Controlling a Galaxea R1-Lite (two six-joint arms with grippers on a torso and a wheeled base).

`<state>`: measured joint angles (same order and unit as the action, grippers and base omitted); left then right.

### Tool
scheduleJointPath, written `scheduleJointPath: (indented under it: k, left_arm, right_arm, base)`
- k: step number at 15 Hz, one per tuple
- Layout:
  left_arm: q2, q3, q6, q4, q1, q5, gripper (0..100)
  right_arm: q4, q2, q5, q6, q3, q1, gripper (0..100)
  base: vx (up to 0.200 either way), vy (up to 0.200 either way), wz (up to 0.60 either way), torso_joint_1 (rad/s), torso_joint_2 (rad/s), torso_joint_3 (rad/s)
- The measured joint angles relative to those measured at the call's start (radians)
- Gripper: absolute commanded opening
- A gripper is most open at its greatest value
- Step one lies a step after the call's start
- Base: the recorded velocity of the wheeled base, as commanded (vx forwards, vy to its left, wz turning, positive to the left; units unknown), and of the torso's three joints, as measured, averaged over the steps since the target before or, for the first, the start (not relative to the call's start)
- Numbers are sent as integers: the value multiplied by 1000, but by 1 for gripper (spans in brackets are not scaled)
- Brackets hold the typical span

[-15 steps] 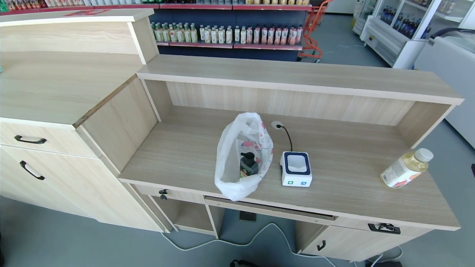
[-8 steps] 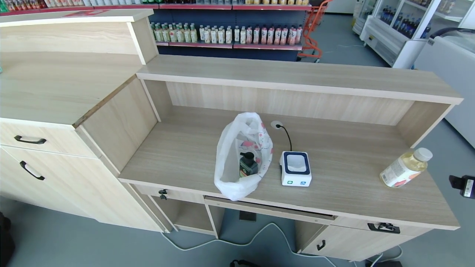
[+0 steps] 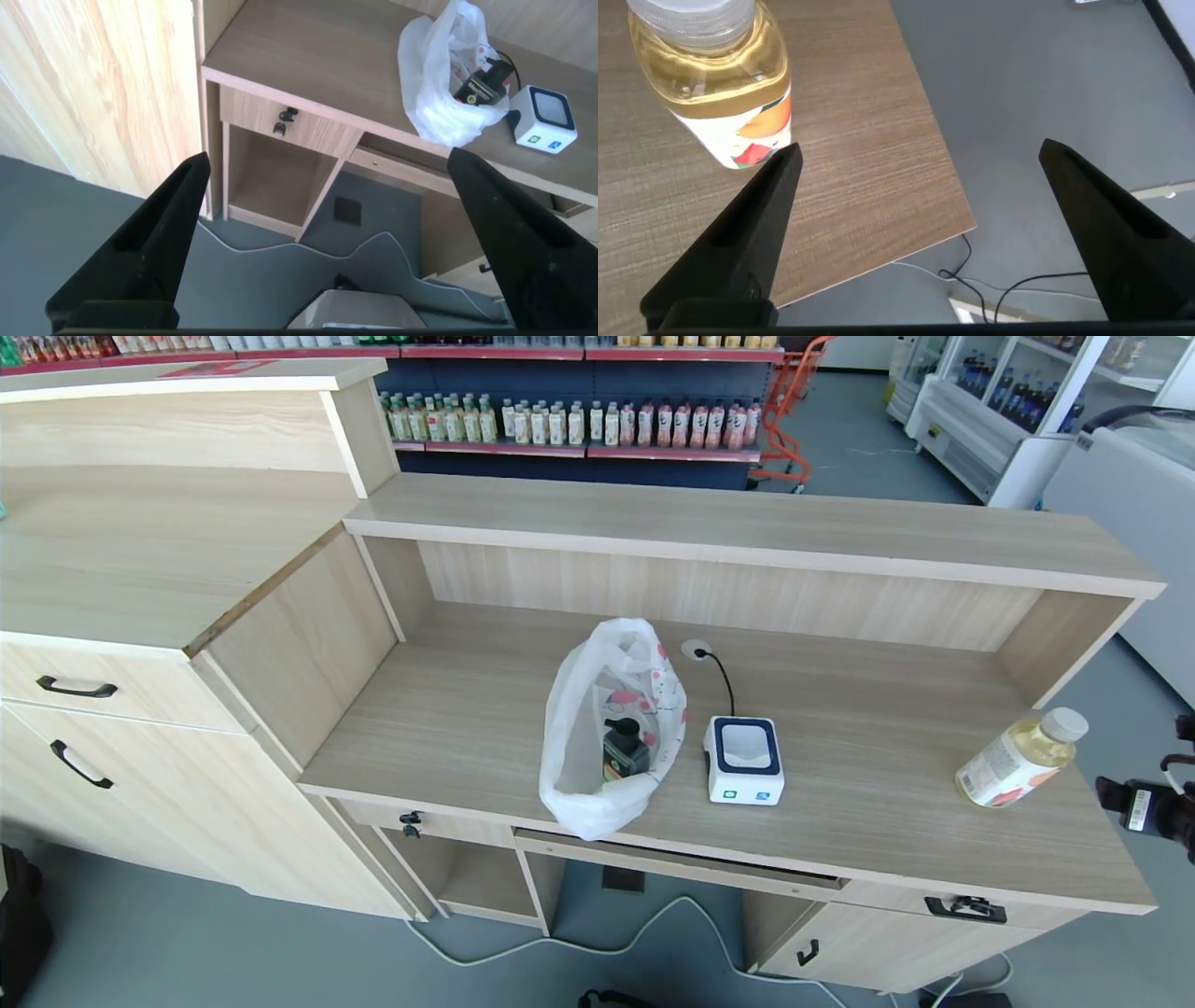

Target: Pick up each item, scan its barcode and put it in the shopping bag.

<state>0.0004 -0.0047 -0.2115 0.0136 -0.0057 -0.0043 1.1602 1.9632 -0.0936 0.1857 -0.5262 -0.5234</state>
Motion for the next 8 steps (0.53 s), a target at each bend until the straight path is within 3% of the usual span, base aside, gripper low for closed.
scheduleJointPath:
  k: [8]
  left_arm:
    - [0, 0, 0, 0, 0, 0, 100]
  right_arm:
    - [81, 93, 41, 7, -20, 37, 100]
  base:
    - [0, 0, 0, 0, 0, 0]
